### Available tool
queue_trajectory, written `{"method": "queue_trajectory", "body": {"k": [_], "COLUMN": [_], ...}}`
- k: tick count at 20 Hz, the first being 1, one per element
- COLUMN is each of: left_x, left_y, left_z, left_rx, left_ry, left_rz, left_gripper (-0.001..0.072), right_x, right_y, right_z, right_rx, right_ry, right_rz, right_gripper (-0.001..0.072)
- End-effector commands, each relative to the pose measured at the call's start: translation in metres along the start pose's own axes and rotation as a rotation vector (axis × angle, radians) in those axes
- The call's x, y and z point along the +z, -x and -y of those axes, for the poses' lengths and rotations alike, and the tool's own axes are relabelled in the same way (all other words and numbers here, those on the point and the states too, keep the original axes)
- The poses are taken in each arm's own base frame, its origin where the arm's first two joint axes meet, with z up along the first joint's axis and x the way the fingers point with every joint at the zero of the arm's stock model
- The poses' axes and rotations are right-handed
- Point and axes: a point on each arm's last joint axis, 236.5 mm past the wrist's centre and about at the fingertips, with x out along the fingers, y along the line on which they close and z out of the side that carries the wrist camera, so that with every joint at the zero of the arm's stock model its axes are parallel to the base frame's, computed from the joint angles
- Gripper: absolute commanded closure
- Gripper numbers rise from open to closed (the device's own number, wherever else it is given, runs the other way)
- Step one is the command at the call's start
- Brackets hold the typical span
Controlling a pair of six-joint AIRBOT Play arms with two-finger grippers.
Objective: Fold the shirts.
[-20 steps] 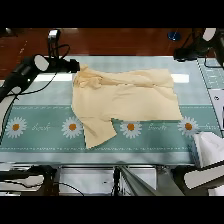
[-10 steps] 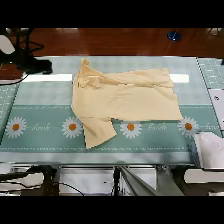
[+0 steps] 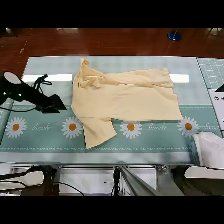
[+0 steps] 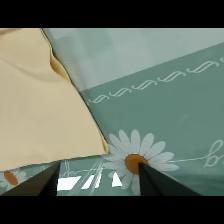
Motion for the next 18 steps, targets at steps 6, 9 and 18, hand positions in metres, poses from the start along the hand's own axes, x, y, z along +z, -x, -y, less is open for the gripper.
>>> {"method": "queue_trajectory", "body": {"k": [6, 9, 18], "left_x": [0.001, 0.003, 0.005], "left_y": [-0.035, -0.061, -0.092], "left_z": [0.037, 0.051, 0.046], "left_rx": [-0.139, -0.108, -0.084], "left_ry": [-0.027, -0.079, -0.021], "left_rz": [0.036, 0.024, -0.016], "left_gripper": [0.0168, 0.0169, 0.0674], "right_x": [-0.023, -0.021, -0.021], "right_y": [-0.045, -0.045, -0.046], "right_z": [-0.006, -0.008, -0.009], "right_rx": [0.098, 0.107, 0.114], "right_ry": [-0.009, -0.009, -0.011], "right_rz": [-0.085, -0.076, -0.073], "right_gripper": [0.0178, 0.0178, 0.0177]}}
